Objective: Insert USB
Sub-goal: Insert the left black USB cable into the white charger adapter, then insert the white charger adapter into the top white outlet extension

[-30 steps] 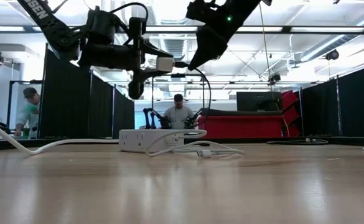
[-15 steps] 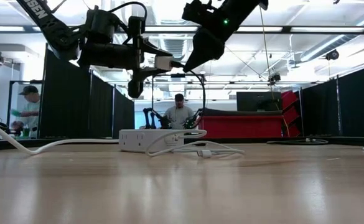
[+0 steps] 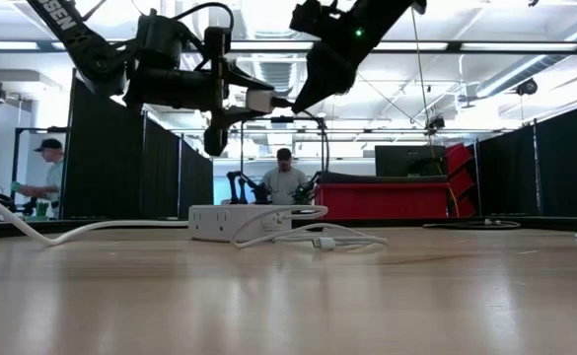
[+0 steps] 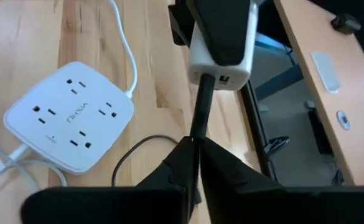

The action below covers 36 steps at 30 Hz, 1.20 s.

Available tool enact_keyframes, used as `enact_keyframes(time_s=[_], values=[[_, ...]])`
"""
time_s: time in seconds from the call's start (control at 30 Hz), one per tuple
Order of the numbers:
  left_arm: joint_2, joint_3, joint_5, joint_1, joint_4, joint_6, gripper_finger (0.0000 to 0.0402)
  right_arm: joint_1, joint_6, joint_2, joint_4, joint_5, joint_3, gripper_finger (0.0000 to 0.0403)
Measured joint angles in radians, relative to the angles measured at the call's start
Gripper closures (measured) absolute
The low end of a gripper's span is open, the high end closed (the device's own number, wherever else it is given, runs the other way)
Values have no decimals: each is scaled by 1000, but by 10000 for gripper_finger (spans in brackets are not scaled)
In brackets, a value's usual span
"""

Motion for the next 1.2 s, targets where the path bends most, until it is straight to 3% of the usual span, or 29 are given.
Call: enact_keyframes(time_s=[0.17,0.33,0.47,0.63,0.9,1.2], values=[[0,-32,-1,19,-7,1,257,7,-11,-47,-22,-4,4,326],[0,-89,-1,34,100,-12,257,5,9,-74,-41,-23,4,248],[-1,-125,0,34,284,-27,257,5,13,-50,66,-69,4,192],[-1,-138,24,34,340,-31,257,5,-59,9,192,-82,3,141],[-1,-169,55,31,427,-31,257,-9,-92,20,347,-79,3,100],[-1,-181,78,20,566,-42,257,-13,-232,99,523,-82,2,103]])
